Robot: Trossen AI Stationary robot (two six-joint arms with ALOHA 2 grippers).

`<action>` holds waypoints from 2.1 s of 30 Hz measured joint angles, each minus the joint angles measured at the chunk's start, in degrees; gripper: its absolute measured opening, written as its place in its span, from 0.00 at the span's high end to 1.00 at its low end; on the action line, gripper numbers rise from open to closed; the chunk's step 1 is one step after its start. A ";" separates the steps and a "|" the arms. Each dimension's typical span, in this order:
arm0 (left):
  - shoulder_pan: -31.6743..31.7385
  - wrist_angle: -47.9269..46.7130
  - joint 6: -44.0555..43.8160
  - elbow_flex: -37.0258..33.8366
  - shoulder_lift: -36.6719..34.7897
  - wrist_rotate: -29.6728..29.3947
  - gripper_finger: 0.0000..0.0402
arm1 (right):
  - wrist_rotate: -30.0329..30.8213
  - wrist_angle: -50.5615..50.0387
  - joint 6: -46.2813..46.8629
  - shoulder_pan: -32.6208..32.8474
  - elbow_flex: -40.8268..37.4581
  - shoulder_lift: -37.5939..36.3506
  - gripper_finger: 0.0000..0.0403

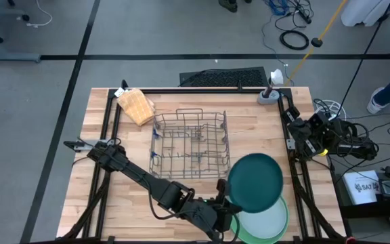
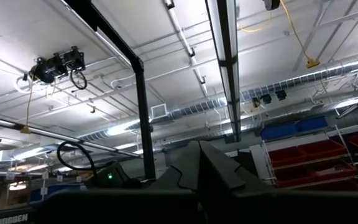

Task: Sort dishes
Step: Put the green plate in the dish rack

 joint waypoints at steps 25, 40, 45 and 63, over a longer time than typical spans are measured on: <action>-0.15 -21.70 -11.92 -2.13 -8.93 -16.57 1.00 | -0.18 -1.15 0.07 -0.01 -0.01 0.00 1.00; 6.17 -1.27 -6.21 -24.82 -25.63 -6.37 1.00 | -0.15 -1.74 0.07 -0.01 -0.01 0.00 1.00; 11.00 21.38 -6.43 -52.91 -41.57 -1.66 1.00 | -0.15 -2.42 0.07 -0.02 -0.01 0.00 1.00; 19.13 68.88 -42.89 -90.93 -54.42 10.22 1.00 | 3.68 -8.05 -1.46 -0.02 -0.01 0.02 1.00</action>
